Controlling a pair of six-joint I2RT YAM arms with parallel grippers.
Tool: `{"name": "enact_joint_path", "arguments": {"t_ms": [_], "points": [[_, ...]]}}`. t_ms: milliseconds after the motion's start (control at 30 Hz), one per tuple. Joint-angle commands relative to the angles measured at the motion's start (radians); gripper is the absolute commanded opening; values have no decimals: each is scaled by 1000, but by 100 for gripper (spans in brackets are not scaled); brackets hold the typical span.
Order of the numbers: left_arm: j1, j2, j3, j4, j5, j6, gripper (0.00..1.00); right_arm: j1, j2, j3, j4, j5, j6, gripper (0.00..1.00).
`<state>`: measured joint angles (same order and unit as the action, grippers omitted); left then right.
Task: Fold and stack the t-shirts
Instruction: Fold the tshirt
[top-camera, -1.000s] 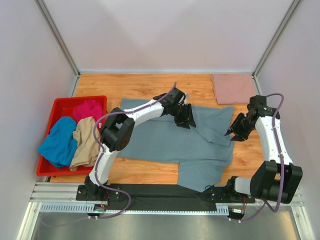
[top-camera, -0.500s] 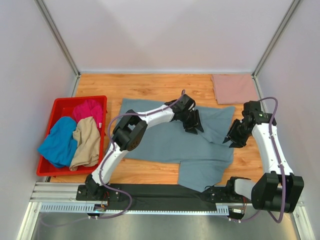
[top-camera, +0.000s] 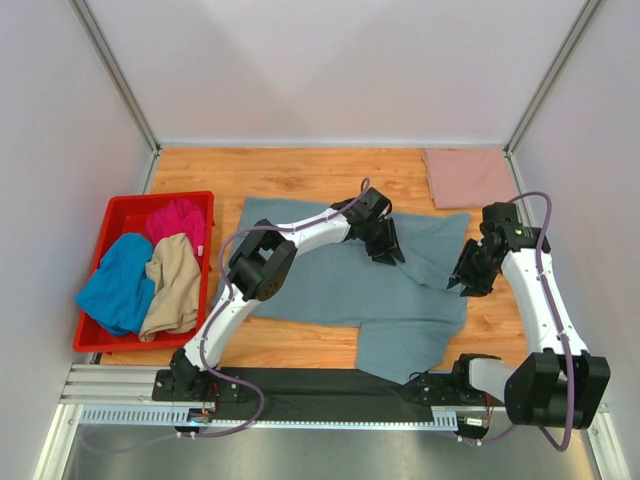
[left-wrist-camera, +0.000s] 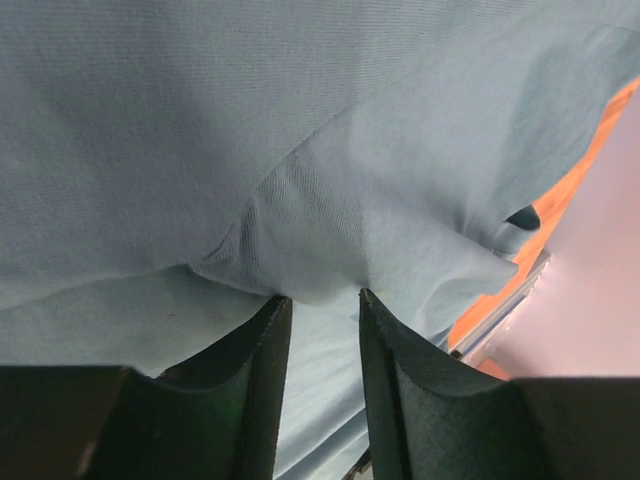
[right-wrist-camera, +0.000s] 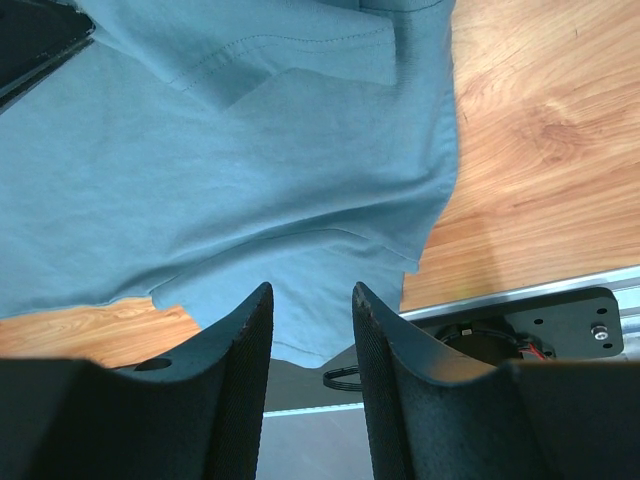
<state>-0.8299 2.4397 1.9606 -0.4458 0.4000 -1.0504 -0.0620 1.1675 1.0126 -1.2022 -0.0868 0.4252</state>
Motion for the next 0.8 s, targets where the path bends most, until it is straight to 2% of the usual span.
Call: {"name": "enact_joint_path", "arguments": {"t_ms": [0,200,367,400,633,767], "points": [[-8,19,44,-21,-10,-14,39,7,-31,0,-3,25,-16,39],[-9,16,78,-34,-6,-14,13,8,-34,-8,1,27,-14,39],[-8,-18,92,-68,0,-31,5,8,-29,-25,15,18,-9,40],[-9,-27,92,-73,8,-36,1,8,-25,-28,18,13,-8,40],[-8,-39,121,-142,48,-42,0,11,23,-45,90,-22,6,41],[-9,-47,147,-235,59,-11,0,11,75,-37,82,27,36,41]]}}
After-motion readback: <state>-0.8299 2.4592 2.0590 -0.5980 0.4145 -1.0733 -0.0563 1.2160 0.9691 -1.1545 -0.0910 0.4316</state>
